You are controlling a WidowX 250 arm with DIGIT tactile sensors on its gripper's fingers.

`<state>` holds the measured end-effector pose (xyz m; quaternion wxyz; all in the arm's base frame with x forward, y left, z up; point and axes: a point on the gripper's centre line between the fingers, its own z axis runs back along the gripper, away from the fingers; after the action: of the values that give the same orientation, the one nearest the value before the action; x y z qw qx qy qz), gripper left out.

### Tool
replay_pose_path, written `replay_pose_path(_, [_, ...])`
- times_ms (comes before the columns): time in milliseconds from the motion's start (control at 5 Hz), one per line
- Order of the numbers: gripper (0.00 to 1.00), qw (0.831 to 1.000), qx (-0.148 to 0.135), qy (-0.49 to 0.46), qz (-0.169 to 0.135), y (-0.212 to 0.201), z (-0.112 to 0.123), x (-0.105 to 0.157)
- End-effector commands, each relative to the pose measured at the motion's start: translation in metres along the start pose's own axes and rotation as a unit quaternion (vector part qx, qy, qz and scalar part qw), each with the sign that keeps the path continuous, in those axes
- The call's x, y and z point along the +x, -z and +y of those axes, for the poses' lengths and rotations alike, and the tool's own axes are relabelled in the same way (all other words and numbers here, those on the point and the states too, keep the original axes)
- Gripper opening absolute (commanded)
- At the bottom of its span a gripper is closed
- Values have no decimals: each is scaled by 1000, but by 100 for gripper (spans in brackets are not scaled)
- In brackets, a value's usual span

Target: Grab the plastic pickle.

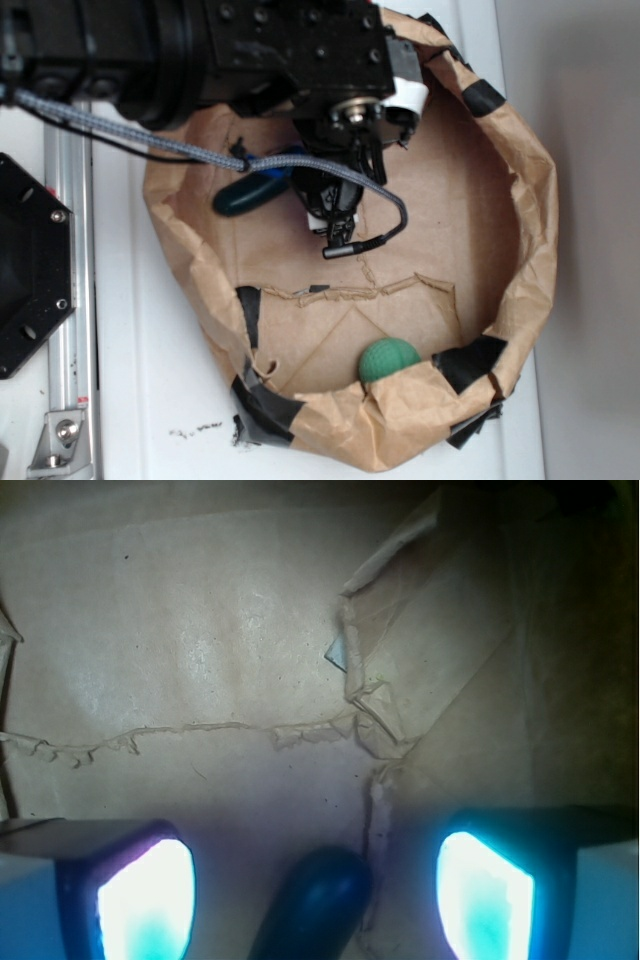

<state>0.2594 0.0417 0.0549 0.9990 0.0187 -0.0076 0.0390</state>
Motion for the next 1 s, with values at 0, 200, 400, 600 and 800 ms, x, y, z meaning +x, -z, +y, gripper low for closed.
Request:
replay_pose_path(0, [100, 968, -178, -135, 113, 25, -10, -26])
replay_pose_path(200, [100, 972, -158, -130, 117, 24, -10, -27])
replay_pose_path(400, [0, 975, -144, -130, 109, 22, -10, -28])
replay_pose_path(600, [0, 978, -138, -122, 101, 21, -11, -28])
replay_pose_path(800, [0, 980, -132, -115, 96, 20, -12, -27])
